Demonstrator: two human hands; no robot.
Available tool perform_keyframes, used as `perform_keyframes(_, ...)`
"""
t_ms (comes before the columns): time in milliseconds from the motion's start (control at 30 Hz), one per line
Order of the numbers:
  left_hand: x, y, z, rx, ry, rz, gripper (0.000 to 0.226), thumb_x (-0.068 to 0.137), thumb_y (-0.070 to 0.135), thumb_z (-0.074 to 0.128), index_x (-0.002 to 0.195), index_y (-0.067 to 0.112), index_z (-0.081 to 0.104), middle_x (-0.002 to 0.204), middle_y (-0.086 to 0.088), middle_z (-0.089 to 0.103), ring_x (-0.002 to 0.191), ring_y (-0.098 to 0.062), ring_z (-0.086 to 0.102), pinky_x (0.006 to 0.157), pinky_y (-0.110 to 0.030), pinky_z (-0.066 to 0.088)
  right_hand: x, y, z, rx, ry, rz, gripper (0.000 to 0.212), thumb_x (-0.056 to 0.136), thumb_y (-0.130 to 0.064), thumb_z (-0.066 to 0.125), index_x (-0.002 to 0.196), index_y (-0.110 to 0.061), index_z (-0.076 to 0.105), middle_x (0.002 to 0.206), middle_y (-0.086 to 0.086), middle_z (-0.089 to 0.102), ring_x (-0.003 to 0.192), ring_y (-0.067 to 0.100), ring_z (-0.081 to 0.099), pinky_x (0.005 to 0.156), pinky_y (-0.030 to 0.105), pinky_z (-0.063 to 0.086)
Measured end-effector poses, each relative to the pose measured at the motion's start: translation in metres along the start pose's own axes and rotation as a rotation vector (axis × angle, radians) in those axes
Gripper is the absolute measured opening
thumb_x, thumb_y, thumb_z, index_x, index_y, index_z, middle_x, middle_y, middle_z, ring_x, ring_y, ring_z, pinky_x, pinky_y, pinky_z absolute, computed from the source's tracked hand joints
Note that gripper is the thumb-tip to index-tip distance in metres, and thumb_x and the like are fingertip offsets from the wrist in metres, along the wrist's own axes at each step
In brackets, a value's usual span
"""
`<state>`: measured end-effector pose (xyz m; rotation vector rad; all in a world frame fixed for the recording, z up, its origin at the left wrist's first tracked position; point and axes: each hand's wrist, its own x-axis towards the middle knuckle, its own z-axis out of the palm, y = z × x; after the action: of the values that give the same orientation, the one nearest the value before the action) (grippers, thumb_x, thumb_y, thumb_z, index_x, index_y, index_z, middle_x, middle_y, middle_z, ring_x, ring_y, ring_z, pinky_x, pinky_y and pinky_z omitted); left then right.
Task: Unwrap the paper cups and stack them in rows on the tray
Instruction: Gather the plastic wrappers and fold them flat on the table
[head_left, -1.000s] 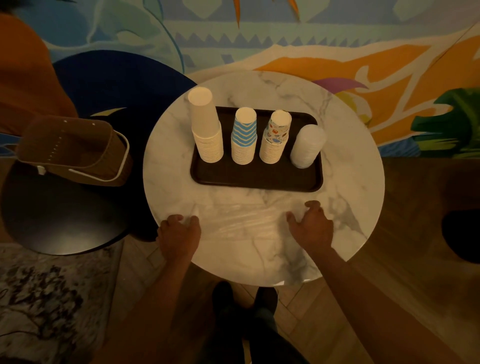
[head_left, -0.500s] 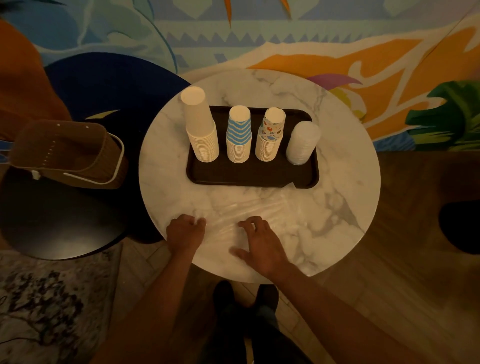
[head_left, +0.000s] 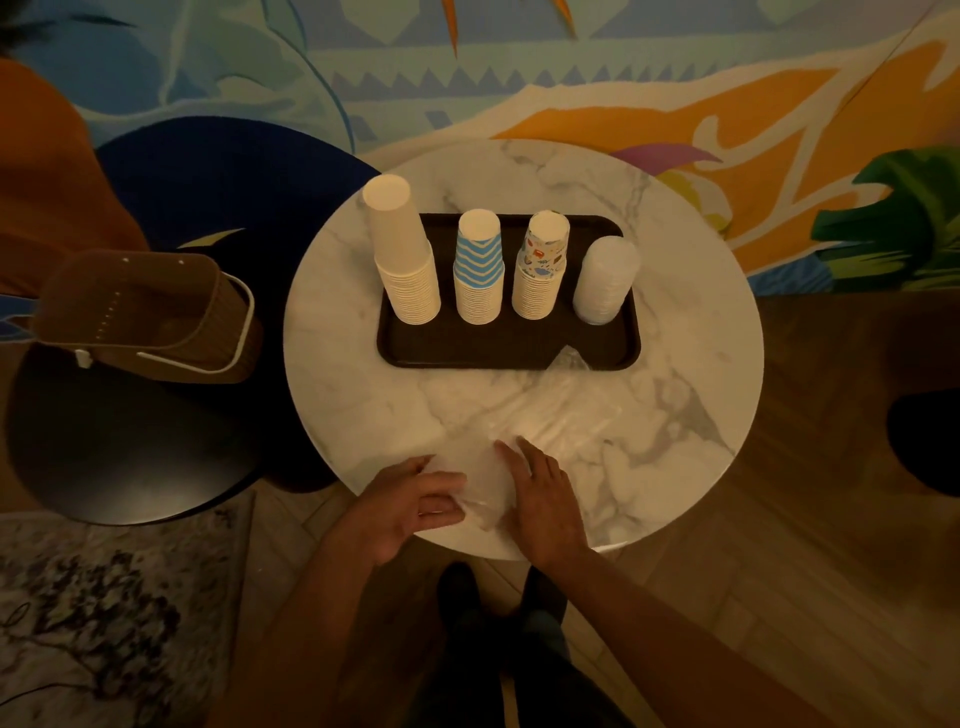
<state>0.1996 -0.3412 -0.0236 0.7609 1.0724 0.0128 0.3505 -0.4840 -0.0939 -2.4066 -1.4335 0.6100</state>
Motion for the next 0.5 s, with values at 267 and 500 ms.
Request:
perform_keyframes(267,0.012,0.020,-0.035,0.799,0.010,0.194,0.100,0.064,0.005,0.094,0.143,0.043,0.044,0.128,0.001,0.062,0.106,-0.021,0.066,0.089,-0.042,0.060,-0.005,0.023,-0.018,0.326,-0.003,0.047,0.044,0.097,-0.029,0.053,0.139,-0.018,0.060,0.143,-0.001,0.058,0.129,0.020,0.054,0.108,0.036,0.047)
perform_keyframes(500,0.056,0.014,0.010,1.036,-0.026,0.545,0.087,0.067,0.035,0.094,0.141,0.040,0.050,0.136,0.017,0.054,0.109,-0.010,0.059,0.083,-0.022,0.050,0.002,0.028,-0.044,0.558,-0.133,0.184,0.043,0.102,-0.048,0.055,0.134,-0.020,0.064,0.122,-0.006,0.069,0.108,0.005,0.060,0.090,0.019,0.044)
